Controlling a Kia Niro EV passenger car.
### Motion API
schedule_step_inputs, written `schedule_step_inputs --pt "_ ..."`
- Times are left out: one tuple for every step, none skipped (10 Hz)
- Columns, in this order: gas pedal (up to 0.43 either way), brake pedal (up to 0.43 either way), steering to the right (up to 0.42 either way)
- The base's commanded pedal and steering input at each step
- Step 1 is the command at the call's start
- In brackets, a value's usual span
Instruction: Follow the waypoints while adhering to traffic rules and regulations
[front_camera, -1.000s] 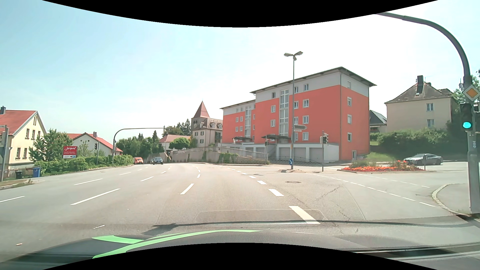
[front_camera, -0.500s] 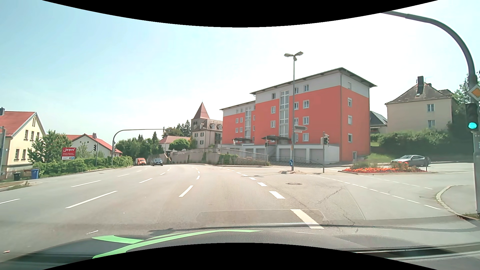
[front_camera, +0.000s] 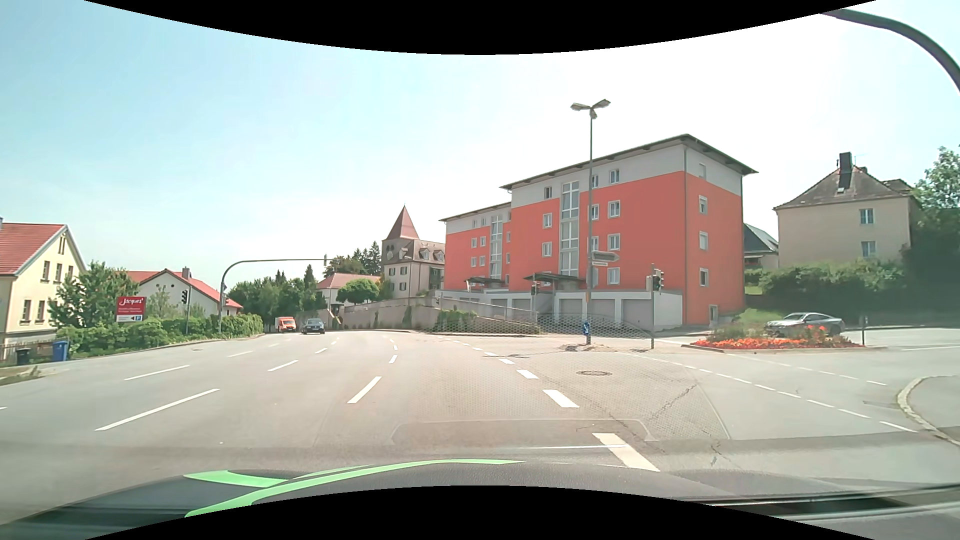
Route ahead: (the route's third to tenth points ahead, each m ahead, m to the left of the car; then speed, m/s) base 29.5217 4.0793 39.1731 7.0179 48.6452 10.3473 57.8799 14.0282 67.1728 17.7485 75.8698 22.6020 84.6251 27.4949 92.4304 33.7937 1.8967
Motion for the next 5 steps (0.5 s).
schedule_step_inputs --pt "0.461 0.000 -0.014" --pt "0.469 0.000 -0.015" --pt "0.480 0.000 -0.015" --pt "0.480 0.000 -0.016" --pt "0.480 0.000 -0.018"
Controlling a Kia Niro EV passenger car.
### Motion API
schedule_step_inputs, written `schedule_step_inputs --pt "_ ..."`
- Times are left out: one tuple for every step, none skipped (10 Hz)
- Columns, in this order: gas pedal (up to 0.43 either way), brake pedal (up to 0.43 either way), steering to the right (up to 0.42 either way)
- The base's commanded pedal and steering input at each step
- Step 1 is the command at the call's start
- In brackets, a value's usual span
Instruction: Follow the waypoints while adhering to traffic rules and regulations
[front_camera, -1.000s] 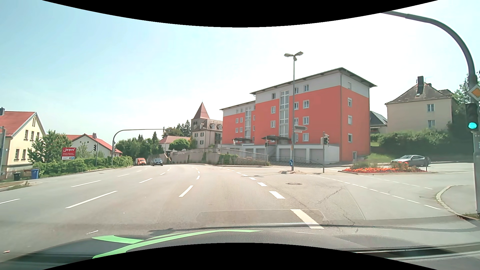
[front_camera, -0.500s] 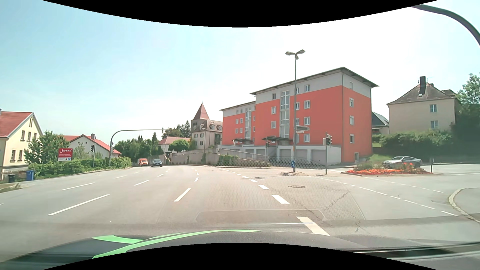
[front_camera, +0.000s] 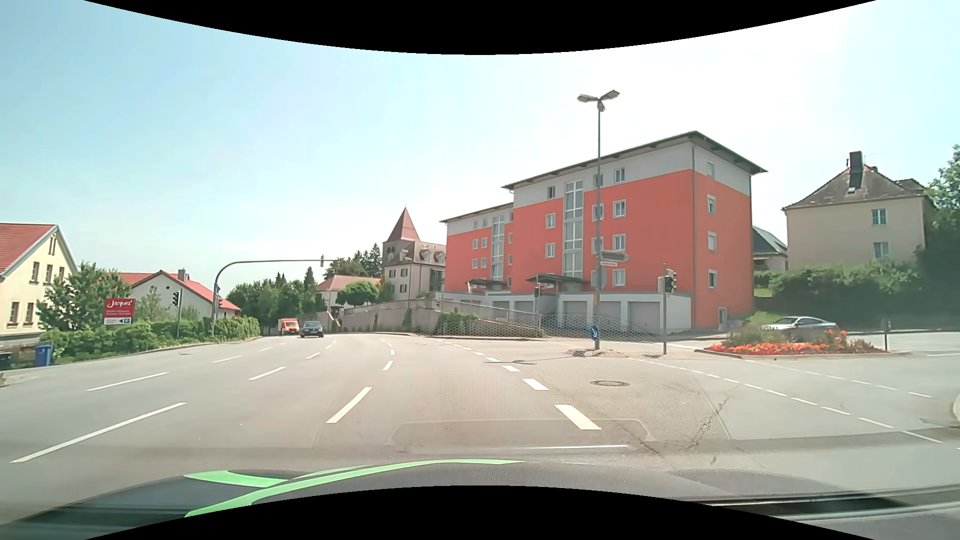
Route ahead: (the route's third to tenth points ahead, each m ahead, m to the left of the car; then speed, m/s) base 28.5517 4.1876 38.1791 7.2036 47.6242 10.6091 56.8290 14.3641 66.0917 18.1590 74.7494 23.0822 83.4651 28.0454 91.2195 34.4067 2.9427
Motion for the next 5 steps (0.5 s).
schedule_step_inputs --pt "0.480 0.000 -0.020" --pt "0.480 0.000 -0.021" --pt "0.469 0.000 -0.022" --pt "0.469 0.000 -0.024" --pt "0.469 0.000 -0.026"
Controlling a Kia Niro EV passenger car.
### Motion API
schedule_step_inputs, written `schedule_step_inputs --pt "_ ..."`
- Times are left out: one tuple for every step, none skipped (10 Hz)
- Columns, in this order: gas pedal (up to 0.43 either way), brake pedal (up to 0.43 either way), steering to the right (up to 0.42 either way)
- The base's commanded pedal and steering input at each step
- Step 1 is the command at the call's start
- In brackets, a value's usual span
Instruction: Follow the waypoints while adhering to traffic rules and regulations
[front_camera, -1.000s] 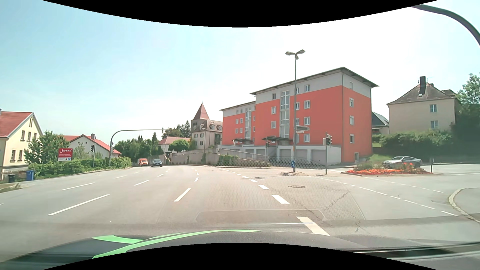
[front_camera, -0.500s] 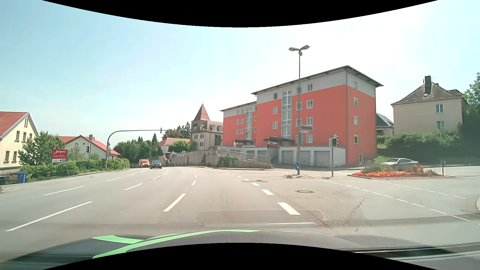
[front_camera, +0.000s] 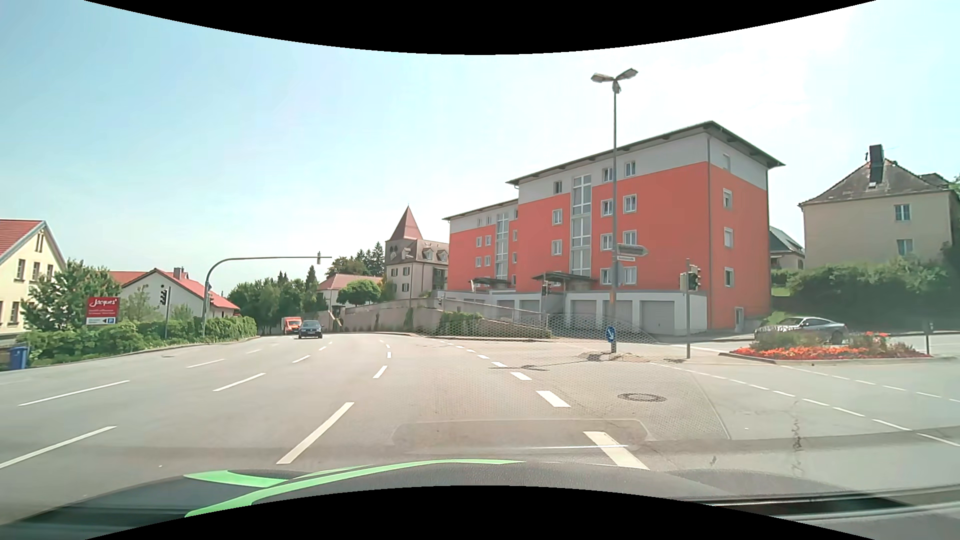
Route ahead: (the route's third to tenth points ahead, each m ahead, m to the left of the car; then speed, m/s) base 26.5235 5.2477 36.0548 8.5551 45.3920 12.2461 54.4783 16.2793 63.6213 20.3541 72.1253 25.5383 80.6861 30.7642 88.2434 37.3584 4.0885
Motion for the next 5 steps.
schedule_step_inputs --pt "0.469 0.000 -0.029" --pt "0.469 0.000 -0.030" --pt "0.469 0.000 -0.031" --pt "0.469 0.000 -0.031" --pt "0.469 0.000 -0.033"
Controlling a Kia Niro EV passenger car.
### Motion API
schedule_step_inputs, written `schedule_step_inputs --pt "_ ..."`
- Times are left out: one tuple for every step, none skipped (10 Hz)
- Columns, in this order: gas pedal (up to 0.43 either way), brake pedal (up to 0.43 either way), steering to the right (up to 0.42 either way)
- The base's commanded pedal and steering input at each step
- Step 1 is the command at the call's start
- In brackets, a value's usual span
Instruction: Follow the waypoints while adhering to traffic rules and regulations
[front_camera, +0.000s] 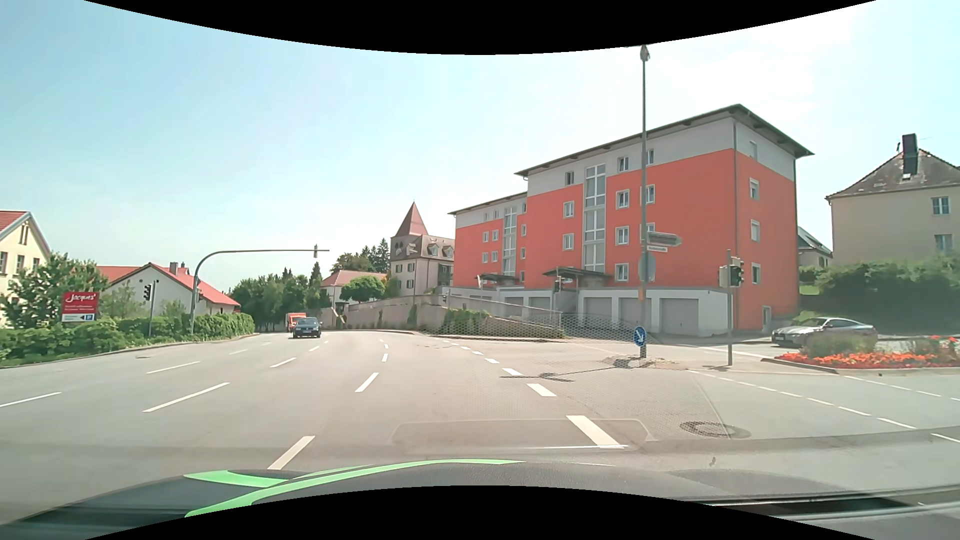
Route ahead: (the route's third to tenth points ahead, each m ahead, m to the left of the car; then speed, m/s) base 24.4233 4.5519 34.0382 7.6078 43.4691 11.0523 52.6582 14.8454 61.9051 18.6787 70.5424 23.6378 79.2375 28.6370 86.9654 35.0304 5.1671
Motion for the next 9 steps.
schedule_step_inputs --pt "0.461 0.000 -0.036" --pt "0.461 0.000 -0.039" --pt "0.449 0.000 -0.043" --pt "0.441 0.000 -0.044" --pt "0.441 0.000 -0.047" --pt "0.441 0.000 -0.051" --pt "0.421 0.000 -0.055" --pt "0.421 0.000 -0.059" --pt "0.409 0.000 -0.060"
